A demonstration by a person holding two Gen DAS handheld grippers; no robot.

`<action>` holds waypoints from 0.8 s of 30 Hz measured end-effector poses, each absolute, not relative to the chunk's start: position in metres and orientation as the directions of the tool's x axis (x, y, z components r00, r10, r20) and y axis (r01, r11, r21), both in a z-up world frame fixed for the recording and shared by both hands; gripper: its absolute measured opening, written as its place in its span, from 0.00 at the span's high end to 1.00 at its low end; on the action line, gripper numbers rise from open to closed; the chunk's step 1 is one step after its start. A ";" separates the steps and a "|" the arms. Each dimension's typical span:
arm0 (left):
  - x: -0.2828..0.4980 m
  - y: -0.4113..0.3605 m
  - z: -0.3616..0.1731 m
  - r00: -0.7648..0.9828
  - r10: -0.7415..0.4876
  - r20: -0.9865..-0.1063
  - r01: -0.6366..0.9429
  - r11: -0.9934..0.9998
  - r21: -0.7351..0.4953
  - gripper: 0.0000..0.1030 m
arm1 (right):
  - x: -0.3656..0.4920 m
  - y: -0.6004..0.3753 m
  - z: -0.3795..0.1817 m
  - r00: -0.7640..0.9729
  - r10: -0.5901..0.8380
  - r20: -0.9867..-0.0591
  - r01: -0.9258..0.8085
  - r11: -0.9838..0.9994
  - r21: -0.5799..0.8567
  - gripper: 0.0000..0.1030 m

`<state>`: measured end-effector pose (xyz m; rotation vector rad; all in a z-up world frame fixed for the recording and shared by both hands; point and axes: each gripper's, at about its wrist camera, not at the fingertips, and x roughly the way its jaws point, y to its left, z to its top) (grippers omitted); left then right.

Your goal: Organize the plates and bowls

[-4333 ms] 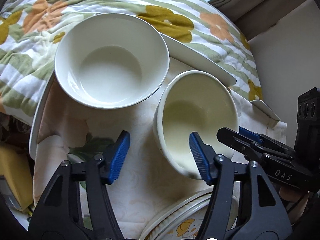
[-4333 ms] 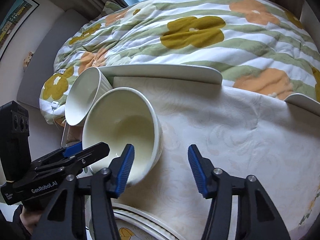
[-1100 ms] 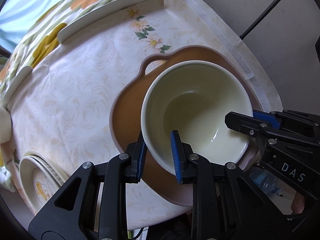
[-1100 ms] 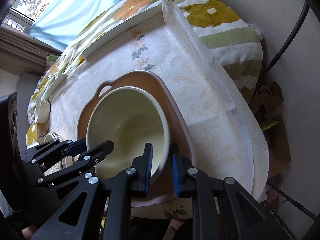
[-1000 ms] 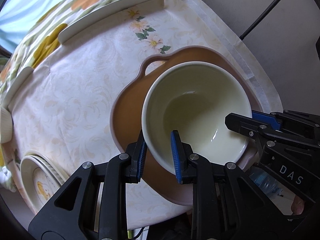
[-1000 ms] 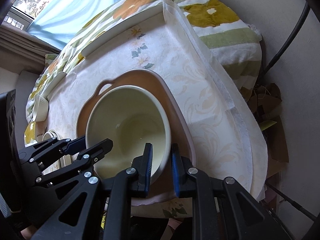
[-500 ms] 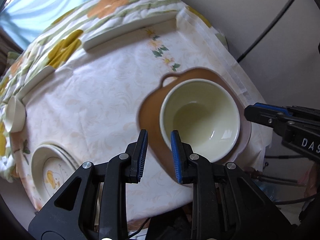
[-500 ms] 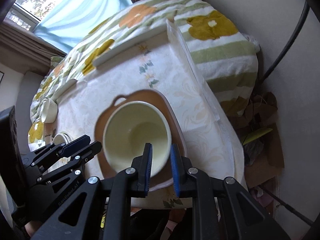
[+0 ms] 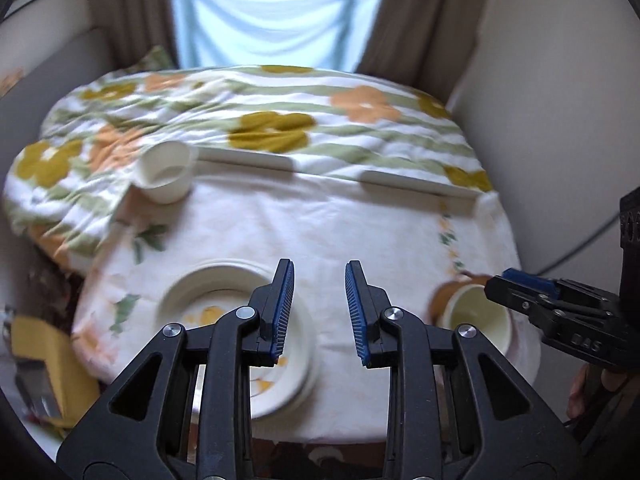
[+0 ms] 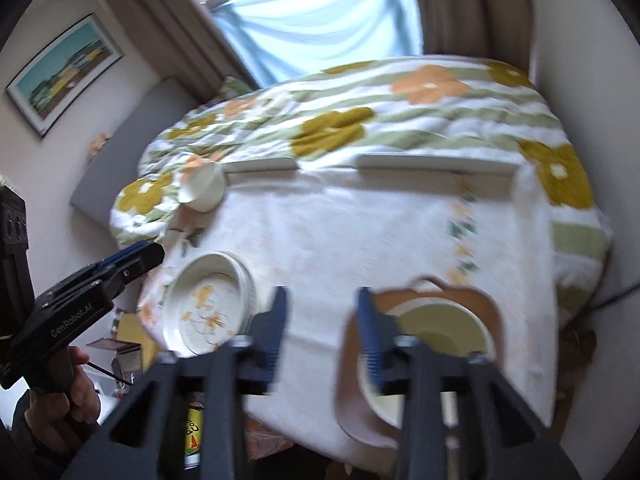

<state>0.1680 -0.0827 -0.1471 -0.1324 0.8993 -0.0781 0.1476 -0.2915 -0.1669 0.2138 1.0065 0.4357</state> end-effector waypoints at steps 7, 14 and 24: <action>0.160 0.009 -0.149 0.649 -0.008 -0.760 -0.219 0.956 -0.197 0.11 | 0.185 -0.215 -0.157 0.420 0.550 -0.722 -0.406 0.825 0.392 0.18; 0.202 0.092 -0.153 0.642 0.055 -0.765 -0.321 0.925 -0.203 0.11 | 0.236 -0.140 -0.142 0.446 0.581 -0.681 -0.509 0.790 0.341 0.01; 0.323 0.175 -0.238 0.558 -0.034 -0.829 -0.396 0.867 -0.302 0.11 | 0.354 -0.049 -0.195 0.343 0.548 -0.763 -0.466 0.805 0.368 0.01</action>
